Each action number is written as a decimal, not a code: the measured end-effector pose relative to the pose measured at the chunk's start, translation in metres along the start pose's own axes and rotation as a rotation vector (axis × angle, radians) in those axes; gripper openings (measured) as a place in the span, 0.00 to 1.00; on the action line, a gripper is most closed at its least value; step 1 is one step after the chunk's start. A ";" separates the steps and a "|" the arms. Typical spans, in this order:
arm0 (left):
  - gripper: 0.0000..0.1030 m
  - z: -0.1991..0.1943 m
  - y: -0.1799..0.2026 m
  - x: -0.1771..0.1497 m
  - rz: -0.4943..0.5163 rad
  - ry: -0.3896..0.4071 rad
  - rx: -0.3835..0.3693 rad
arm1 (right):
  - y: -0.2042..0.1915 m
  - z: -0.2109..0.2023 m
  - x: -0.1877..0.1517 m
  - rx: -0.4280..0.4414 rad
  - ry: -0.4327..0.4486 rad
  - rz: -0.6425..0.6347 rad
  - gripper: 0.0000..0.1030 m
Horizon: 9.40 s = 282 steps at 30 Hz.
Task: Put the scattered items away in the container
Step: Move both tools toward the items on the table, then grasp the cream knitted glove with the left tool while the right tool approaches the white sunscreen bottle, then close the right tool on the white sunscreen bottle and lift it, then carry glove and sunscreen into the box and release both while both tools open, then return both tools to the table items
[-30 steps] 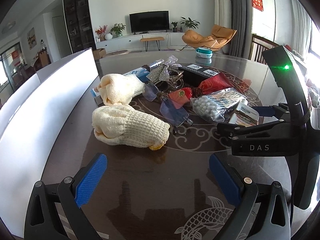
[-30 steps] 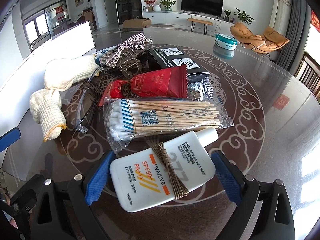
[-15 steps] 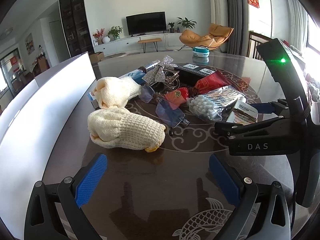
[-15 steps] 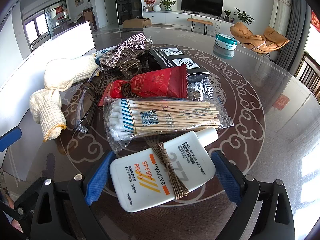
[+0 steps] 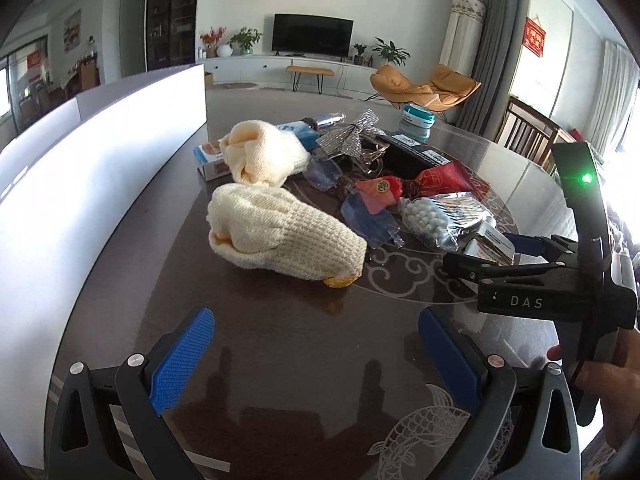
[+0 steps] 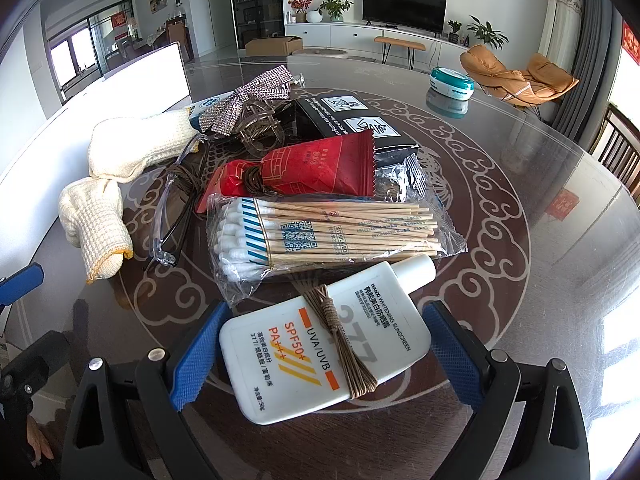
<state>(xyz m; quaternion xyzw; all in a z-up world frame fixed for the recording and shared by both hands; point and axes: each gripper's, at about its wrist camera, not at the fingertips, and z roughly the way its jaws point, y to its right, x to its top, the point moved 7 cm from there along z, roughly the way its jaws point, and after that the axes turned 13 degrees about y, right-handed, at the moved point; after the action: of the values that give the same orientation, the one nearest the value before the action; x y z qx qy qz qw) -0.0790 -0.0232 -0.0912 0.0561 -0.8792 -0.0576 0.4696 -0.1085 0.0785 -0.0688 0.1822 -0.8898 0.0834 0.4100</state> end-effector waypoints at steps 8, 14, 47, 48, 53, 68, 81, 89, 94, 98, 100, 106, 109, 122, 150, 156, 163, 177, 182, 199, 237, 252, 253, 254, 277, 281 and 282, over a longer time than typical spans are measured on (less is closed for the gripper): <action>1.00 0.011 -0.010 -0.003 -0.013 -0.063 0.009 | 0.000 0.002 0.000 0.004 0.000 0.005 0.95; 1.00 0.030 -0.009 0.021 -0.060 -0.082 -0.006 | 0.000 0.001 0.000 0.003 0.000 0.005 0.95; 1.00 0.080 -0.027 0.030 0.087 -0.213 0.046 | 0.000 0.000 -0.001 0.003 0.000 0.005 0.95; 1.00 0.082 -0.025 0.029 0.109 -0.215 0.052 | 0.000 0.000 -0.001 0.003 0.000 0.005 0.95; 1.00 0.083 -0.020 0.026 0.169 -0.187 0.045 | 0.000 0.000 -0.001 0.004 0.000 0.005 0.95; 1.00 0.082 -0.021 0.027 0.166 -0.140 0.038 | 0.015 -0.012 -0.011 0.019 -0.034 -0.019 0.94; 1.00 0.080 -0.021 0.026 0.163 -0.138 0.041 | 0.053 -0.060 -0.030 -0.021 -0.063 0.102 0.94; 1.00 0.083 -0.024 0.028 0.166 -0.144 0.037 | 0.043 -0.033 -0.026 -0.121 -0.098 0.113 0.93; 1.00 0.087 -0.025 0.029 0.239 -0.251 -0.044 | 0.045 -0.029 -0.024 -0.117 -0.135 0.121 0.94; 0.84 0.084 -0.036 0.036 0.189 -0.333 -0.004 | 0.046 -0.033 -0.024 -0.065 -0.172 0.091 0.92; 0.52 0.082 -0.037 0.043 0.213 -0.305 0.000 | 0.050 -0.037 -0.024 -0.070 -0.176 0.079 0.80; 0.40 0.060 -0.032 0.041 0.165 -0.294 -0.079 | 0.053 -0.055 -0.025 -0.040 -0.142 0.104 0.52; 0.40 0.025 -0.021 0.029 0.163 -0.279 -0.136 | 0.051 -0.077 -0.028 -0.008 -0.111 0.114 0.51; 0.39 -0.026 0.003 -0.028 0.165 -0.297 -0.216 | 0.033 -0.106 -0.071 0.056 -0.203 0.090 0.51; 0.39 -0.106 -0.081 0.110 -0.002 -0.028 -0.202 | -0.069 -0.141 0.093 0.169 -0.037 -0.092 0.52; 0.39 -0.124 -0.206 0.135 -0.096 -0.001 0.011 | -0.201 -0.128 0.157 0.396 0.034 -0.132 0.52; 0.39 -0.116 -0.318 0.099 -0.201 -0.088 0.201 | -0.382 -0.101 0.170 0.624 0.024 -0.224 0.52; 0.63 -0.103 -0.357 0.056 -0.221 -0.203 0.314 | -0.460 -0.036 0.069 0.552 -0.112 -0.485 0.54; 0.73 -0.099 -0.361 0.055 -0.170 -0.207 0.380 | -0.454 -0.035 0.055 0.508 -0.094 -0.582 0.56; 0.75 -0.089 -0.376 0.053 -0.160 -0.208 0.403 | -0.435 -0.029 0.049 0.438 -0.041 -0.609 0.57; 0.98 -0.048 0.012 -0.023 0.229 -0.213 -0.120 | 0.047 -0.104 -0.054 -0.198 0.048 0.154 0.69; 1.00 0.015 0.034 -0.017 0.249 -0.221 -0.048 | 0.049 -0.103 -0.059 -0.233 0.057 0.180 0.69; 1.00 0.016 0.035 -0.016 0.246 -0.220 -0.046 | 0.049 -0.103 -0.058 -0.236 0.056 0.181 0.69; 1.00 0.017 0.035 -0.015 0.243 -0.218 -0.043 | 0.049 -0.103 -0.059 -0.237 0.053 0.182 0.69; 1.00 0.018 0.037 -0.015 0.252 -0.186 -0.066 | 0.048 -0.098 -0.062 -0.248 0.029 0.192 0.70; 1.00 0.018 0.037 -0.015 0.256 -0.188 -0.074 | 0.048 -0.098 -0.062 -0.249 0.030 0.193 0.70; 1.00 0.018 0.037 -0.016 0.257 -0.188 -0.076 | 0.048 -0.098 -0.062 -0.249 0.030 0.193 0.70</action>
<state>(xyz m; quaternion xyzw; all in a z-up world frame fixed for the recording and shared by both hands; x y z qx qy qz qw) -0.0868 0.0162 -0.1080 -0.0801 -0.9164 -0.0354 0.3905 -0.0215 0.1679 -0.0523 0.0425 -0.9004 0.0142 0.4327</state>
